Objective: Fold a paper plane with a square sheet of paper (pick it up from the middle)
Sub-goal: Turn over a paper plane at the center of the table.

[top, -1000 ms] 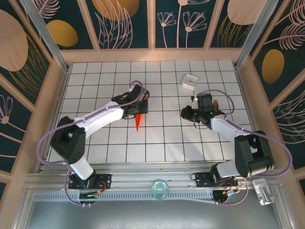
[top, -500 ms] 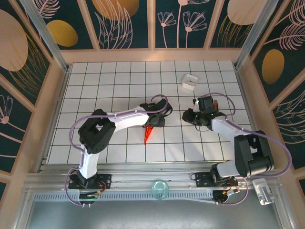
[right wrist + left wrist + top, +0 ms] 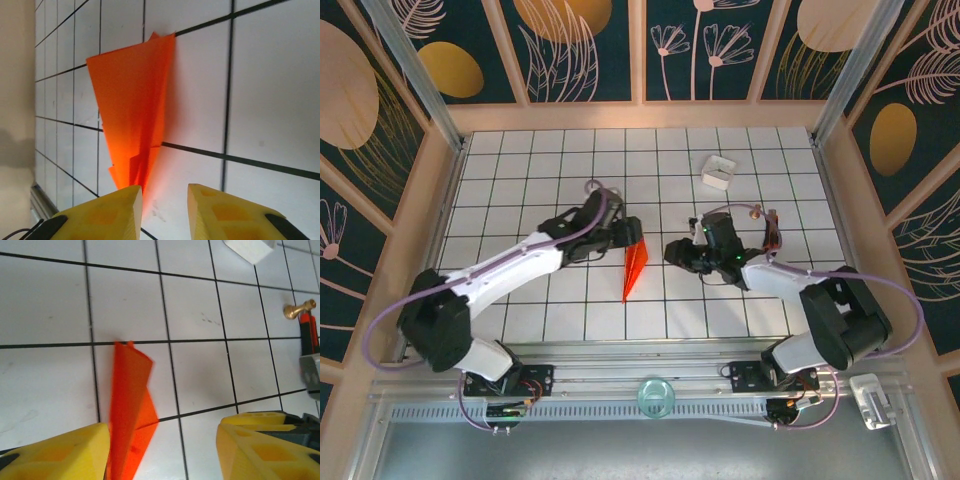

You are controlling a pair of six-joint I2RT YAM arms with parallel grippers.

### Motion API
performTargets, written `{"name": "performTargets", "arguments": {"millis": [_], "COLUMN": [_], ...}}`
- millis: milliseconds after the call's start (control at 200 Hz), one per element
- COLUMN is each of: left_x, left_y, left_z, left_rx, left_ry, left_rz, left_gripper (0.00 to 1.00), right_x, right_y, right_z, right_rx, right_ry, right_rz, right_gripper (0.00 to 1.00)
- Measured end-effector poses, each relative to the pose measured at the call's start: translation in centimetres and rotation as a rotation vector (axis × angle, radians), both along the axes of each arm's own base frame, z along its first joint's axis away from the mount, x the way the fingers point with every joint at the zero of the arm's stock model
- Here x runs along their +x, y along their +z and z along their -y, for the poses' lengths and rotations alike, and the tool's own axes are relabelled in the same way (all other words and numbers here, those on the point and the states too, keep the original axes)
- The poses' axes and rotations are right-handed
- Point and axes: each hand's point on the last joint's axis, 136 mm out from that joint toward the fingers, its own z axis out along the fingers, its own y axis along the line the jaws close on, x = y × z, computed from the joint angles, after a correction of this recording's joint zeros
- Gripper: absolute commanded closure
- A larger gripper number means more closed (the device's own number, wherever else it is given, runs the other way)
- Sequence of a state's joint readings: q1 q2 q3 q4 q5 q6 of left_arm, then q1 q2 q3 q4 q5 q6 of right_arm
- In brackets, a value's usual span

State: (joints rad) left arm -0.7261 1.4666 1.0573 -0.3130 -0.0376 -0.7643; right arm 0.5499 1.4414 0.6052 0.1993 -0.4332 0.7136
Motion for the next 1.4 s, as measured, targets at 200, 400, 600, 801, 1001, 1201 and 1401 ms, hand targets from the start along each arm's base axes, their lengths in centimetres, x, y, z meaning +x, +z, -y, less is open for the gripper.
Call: {"name": "performTargets", "arguments": {"millis": [200,400,600,801,1001,1201,1401], "left_x": [-2.3,-2.7,-2.0,-1.4,-1.0,-0.3,-0.2], "left_y": [-5.3,-8.7,-10.1,-11.1,-11.6,-11.1,-10.5], "left_z": [-1.7,-1.0,-0.9,-0.5,-0.2,-0.1,0.6], "left_rx": [-0.062,-0.101,-0.118,-0.122,-0.127,-0.141,-0.182], "left_ry": [-0.046,-0.089,-0.098,-0.100,-0.106,-0.104,-0.116], "left_rz": [-0.138,-0.239,-0.263,-0.279,-0.288,-0.269,-0.260], "left_gripper": [0.38,0.42,0.56,0.64,0.78,0.92,1.00], "right_x": [-1.4,-1.4,-0.2,0.4,0.6,0.9,0.9], "right_y": [-3.1,-5.3,-5.1,-5.2,-5.1,-4.6,-4.6], "right_z": [-2.4,-3.3,-4.8,-5.4,-5.3,-4.6,-4.5], "right_rx": [0.004,0.011,0.053,0.073,0.080,0.093,0.093], "right_ry": [0.028,0.016,0.016,0.019,0.011,-0.002,-0.004], "right_rz": [-0.098,-0.164,-0.152,-0.155,-0.153,-0.145,-0.146], "right_gripper": [0.70,0.70,0.72,0.73,0.72,0.70,0.70]}}
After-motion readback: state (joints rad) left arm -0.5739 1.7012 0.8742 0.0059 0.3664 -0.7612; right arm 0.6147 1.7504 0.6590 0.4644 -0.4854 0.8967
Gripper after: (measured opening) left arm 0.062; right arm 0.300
